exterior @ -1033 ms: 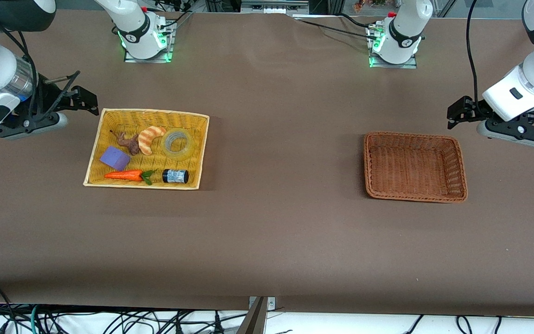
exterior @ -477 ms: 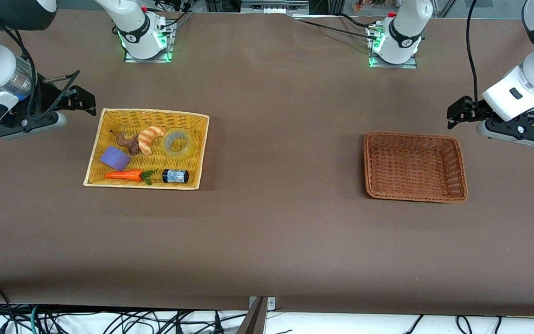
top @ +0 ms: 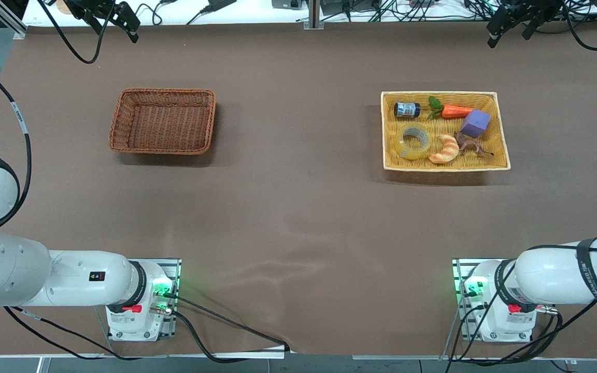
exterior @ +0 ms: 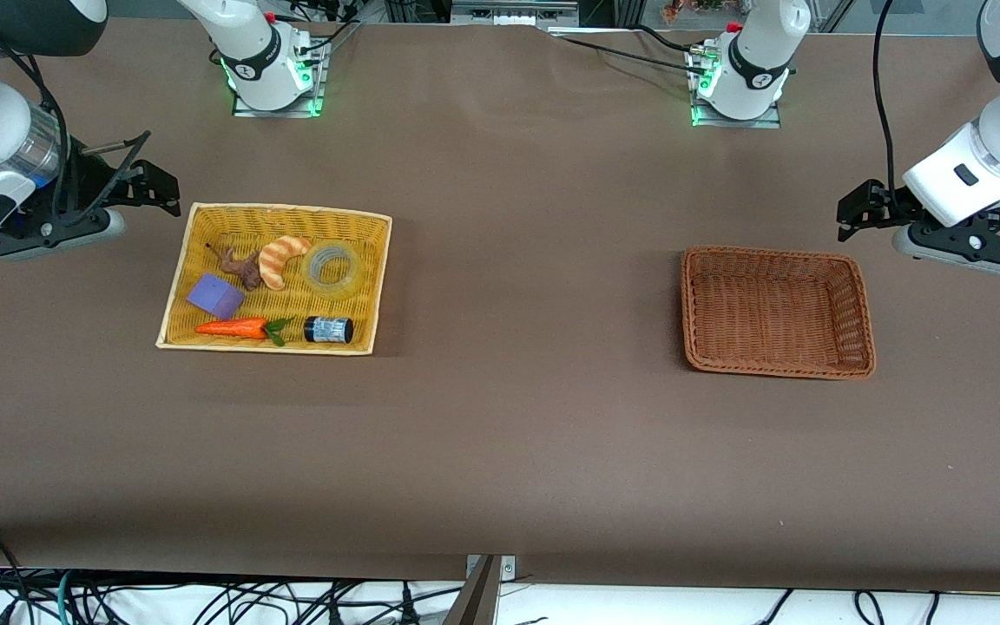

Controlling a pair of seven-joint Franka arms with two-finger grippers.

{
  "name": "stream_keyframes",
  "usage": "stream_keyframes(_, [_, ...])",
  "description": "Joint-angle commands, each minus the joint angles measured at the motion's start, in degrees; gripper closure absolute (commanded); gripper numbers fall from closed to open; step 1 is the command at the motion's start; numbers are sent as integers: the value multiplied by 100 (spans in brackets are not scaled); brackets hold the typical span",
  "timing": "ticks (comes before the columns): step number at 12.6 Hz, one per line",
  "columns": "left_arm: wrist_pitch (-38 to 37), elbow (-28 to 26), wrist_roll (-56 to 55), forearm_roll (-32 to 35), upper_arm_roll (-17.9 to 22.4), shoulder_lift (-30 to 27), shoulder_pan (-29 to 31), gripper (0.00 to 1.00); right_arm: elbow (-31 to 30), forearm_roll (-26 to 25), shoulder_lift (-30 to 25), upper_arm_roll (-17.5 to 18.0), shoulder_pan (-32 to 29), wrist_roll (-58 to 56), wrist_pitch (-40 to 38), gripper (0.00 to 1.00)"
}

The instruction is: Transfer tape with both arms

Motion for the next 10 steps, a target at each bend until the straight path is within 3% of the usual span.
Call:
stream_keyframes(1, [-116,156,-45,-1,27,44,-50,0,73,-66,-63,22,-3,-69,-133,0])
stream_keyframes(5, [-116,156,-45,-1,27,44,-50,0,64,-66,-55,31,-3,-60,-186,0])
stream_keyframes(7, [-116,156,-36,-1,27,44,-59,0,-24,-101,-28,241,-3,10,-160,0])
stream_keyframes(10, [-116,156,-45,-1,27,35,-50,0,-829,-101,121,416,-3,212,636,0])
